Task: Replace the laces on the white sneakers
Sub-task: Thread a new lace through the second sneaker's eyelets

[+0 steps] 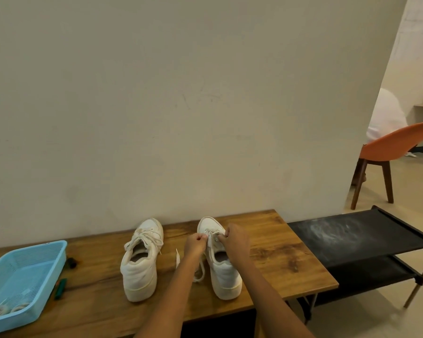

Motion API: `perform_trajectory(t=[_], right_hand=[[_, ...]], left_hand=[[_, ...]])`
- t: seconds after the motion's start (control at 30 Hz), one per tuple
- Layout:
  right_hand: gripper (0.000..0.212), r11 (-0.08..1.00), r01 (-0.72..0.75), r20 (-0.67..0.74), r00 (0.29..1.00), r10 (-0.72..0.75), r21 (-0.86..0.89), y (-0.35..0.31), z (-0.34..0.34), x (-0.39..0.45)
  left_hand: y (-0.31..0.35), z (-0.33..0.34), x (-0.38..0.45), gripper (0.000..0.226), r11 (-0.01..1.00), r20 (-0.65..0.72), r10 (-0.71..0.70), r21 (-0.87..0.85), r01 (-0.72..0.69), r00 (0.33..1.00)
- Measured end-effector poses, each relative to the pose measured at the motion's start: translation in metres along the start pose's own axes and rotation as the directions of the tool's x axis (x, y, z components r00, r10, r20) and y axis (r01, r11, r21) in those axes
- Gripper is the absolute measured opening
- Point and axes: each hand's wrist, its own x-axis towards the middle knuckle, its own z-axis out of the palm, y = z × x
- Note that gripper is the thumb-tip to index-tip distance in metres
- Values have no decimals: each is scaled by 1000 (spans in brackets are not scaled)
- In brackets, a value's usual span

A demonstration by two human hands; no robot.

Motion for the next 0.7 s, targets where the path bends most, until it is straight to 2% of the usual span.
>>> perform_trajectory(t=[0.07,0.1,0.17,0.2,0.23,0.27,0.3,0.33,0.37,0.4,0.43,0.47,0.5,0.57,0.6,0.63,0.67,0.7], right_hand=[[23,1000,-9,1,1000,9,13,-1,0,0],[23,999,-15,-4,1000,15,28,-1,1,1],[26,998,-28,-11,1000,29,56,0,3,2],[27,998,-35,-14,999,36,56,0,3,2],[26,998,-41,-20,999,42,54,1,3,2],[25,998,-43,-24,999,45,52,1,3,2],[24,998,-43,-28,999,45,51,1,3,2],[24,998,-41,-30,999,43,55,2,3,1],[24,997,-42,-29,999,44,63,1,4,1],[24,996,-45,-30,998,47,72,1,4,1],[24,995,-49,-33,998,52,82,0,4,1],[24,995,-51,-39,998,55,87,1,5,1],[24,994,-53,-43,997,57,92,1,5,1],[25,994,-54,-39,998,57,92,2,5,2],[24,994,-54,-35,998,58,93,2,5,2],[24,994,-57,-35,998,60,97,2,4,1],[25,993,-58,-41,997,63,105,2,3,1],[25,992,-61,-45,997,66,112,2,4,0]], left_hand=[[9,-2,-5,28,972,-5,-16,-236,14,1000],[13,-4,-2,28,918,-11,-29,-395,22,1000],[23,-11,1,31,717,-40,-53,-697,10,998],[26,-15,2,32,654,-48,-68,-756,8,997],[28,-19,3,31,726,-86,-68,-688,-10,994],[25,-20,2,28,879,-135,-29,-476,-39,990],[19,-21,4,28,986,-161,74,-133,-96,984],[13,-21,3,30,960,-109,190,229,-162,976],[6,-21,4,33,855,-5,256,468,-224,967],[-1,-21,5,32,757,99,273,592,-277,957],[-6,-19,6,29,720,155,275,621,-310,949],[-8,-16,5,25,743,169,277,586,-322,946],[-9,-15,5,20,826,150,278,466,-316,949],[-3,-10,2,16,971,98,222,65,-228,970],[3,-9,3,17,971,90,192,-164,-176,977],[10,-9,4,21,920,96,167,-373,-120,981],[17,-10,4,25,839,104,138,-541,-61,985],[22,-13,6,29,783,97,108,-622,-25,989]])
